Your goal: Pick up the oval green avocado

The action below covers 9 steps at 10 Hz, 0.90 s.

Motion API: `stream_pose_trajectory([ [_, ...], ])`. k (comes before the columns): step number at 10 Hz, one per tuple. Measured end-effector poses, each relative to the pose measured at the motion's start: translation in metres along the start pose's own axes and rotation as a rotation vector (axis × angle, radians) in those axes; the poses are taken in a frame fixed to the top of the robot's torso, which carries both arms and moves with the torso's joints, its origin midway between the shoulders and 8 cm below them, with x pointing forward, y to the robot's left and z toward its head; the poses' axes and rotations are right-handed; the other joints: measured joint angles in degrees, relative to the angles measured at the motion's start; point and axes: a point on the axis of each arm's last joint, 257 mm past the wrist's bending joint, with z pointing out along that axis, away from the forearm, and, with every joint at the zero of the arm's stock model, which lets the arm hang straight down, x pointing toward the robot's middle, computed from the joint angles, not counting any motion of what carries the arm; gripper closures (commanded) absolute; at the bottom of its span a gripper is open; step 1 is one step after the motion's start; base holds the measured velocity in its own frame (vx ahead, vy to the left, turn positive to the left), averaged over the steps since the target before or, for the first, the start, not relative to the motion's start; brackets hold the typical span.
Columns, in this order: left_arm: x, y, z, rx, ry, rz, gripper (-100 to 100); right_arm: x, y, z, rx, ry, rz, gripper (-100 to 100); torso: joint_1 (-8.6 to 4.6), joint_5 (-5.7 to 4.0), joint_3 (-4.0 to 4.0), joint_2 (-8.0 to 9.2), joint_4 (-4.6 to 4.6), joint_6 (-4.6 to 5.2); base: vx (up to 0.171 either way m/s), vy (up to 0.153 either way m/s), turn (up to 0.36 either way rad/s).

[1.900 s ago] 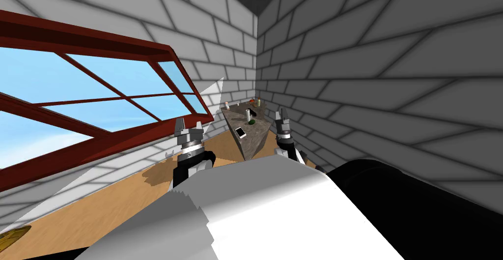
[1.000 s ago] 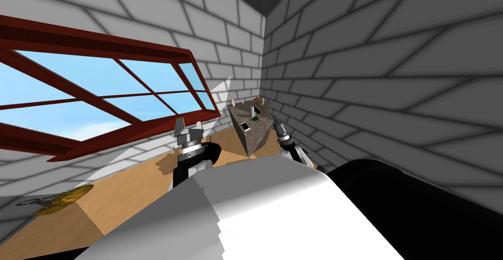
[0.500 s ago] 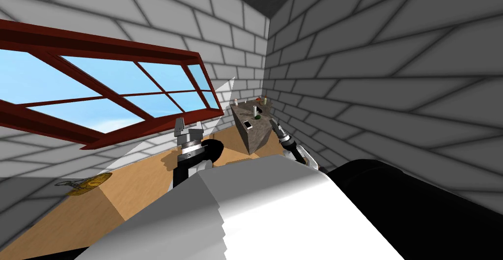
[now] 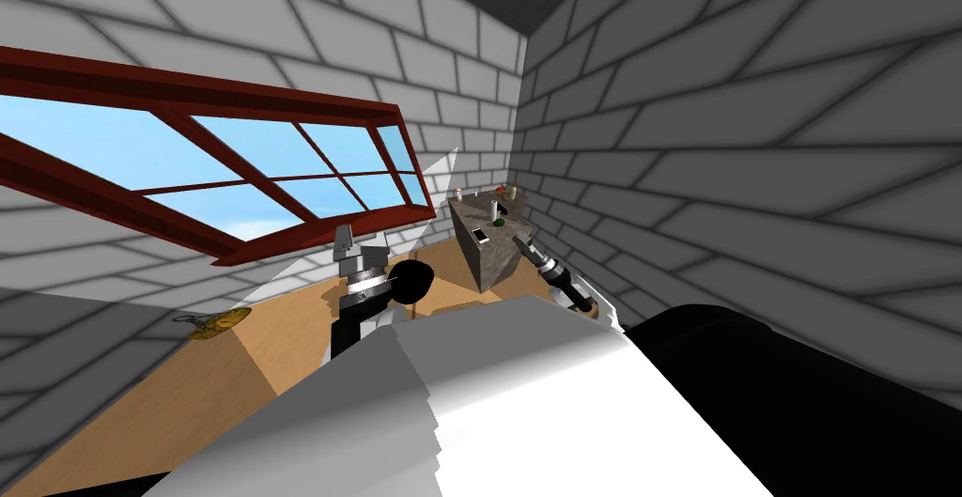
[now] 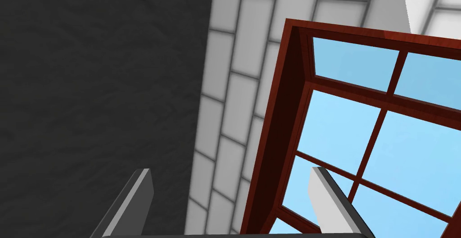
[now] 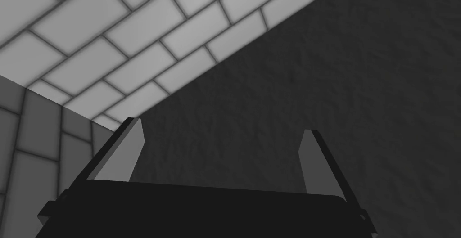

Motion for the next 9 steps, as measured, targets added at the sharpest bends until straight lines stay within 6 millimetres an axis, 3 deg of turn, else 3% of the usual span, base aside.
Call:
stream_pose_trajectory([
  [9, 0.0, 0.0, 0.0, 0.0, 0.0, 0.0, 0, 0.038, -0.057, -0.048, -0.008, 0.34, -0.221, -100, -0.05, 0.0, -0.1, -0.19, -0.04, 0.04, -0.027, 0.052, 0.114],
])
